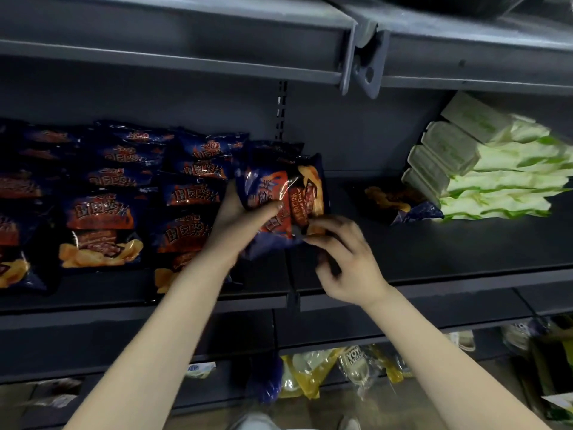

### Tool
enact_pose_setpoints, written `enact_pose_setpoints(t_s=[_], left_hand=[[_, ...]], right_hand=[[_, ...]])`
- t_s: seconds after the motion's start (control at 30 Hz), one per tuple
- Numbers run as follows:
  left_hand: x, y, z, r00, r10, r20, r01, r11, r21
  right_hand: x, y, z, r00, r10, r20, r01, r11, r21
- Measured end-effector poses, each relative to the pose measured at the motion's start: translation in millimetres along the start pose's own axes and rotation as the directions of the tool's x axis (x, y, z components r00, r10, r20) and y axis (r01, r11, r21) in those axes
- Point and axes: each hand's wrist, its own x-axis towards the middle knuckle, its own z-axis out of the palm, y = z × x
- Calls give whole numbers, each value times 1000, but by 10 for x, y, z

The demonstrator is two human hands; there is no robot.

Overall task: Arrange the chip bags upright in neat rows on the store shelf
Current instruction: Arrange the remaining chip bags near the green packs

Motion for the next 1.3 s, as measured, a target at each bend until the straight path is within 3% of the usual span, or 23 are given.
enact_pose_setpoints(t_s=[0.1,0.17,0.23,0.27,0.33,0.37,0.4,0.47,0.53,0.6,0.63,0.7,0.73,0.83,0.97,1.1,1.3], left_hand=[[110,339,-247,992,-1,126,-33,963,269],[161,489,-344,930,-73,359,-85,910,406],[215,552,-319,807,-212,552,-150,830,538],[253,554,-268,759,-278,588,-183,777,603],[313,536,-158,719,-380,582,-230,660,715],[341,514,-118,709,-420,567,-248,603,758],[365,487,-88,702,-447,554,-264,560,786],[374,402,-62,714,-463,525,-272,508,817],[324,325,-56,794,-371,481,-268,496,826],[223,245,-42,893,-126,432,-334,458,824],[151,182,-26,917,35,398,-380,385,841],[-7,18,11,909,266,320,-384,237,892],[-97,-78,37,912,290,291,-362,231,903],[-355,-456,143,930,208,302,-351,267,897],[-442,-839,222,931,179,317,-343,141,929],[-397,-936,284,954,179,241,-272,175,946],[-340,-1006,306,961,163,223,-249,166,954]], right_hand=[[219,-71,-167,985,100,-143,-95,995,45],[428,-95,-236,957,233,-171,-224,972,68],[607,-90,-271,916,395,65,-399,914,78],[674,-83,-274,841,471,266,-505,860,77],[724,-104,-226,615,509,602,-700,704,119],[694,-113,-168,544,501,673,-768,621,158],[636,-114,-93,524,517,677,-805,559,196],[490,-108,57,526,617,585,-840,483,246],[388,-91,160,508,711,487,-861,443,251],[344,-58,199,473,779,412,-879,385,280],[326,-39,208,459,803,379,-882,360,305],[275,-7,251,445,827,344,-878,327,351],[251,-4,288,439,831,343,-874,306,377],[180,-5,443,418,849,323,-862,258,437],[181,-31,572,422,858,293,-873,298,386],[195,-51,661,458,847,271,-875,375,306],[122,-1,741,472,849,238,-866,394,309]])
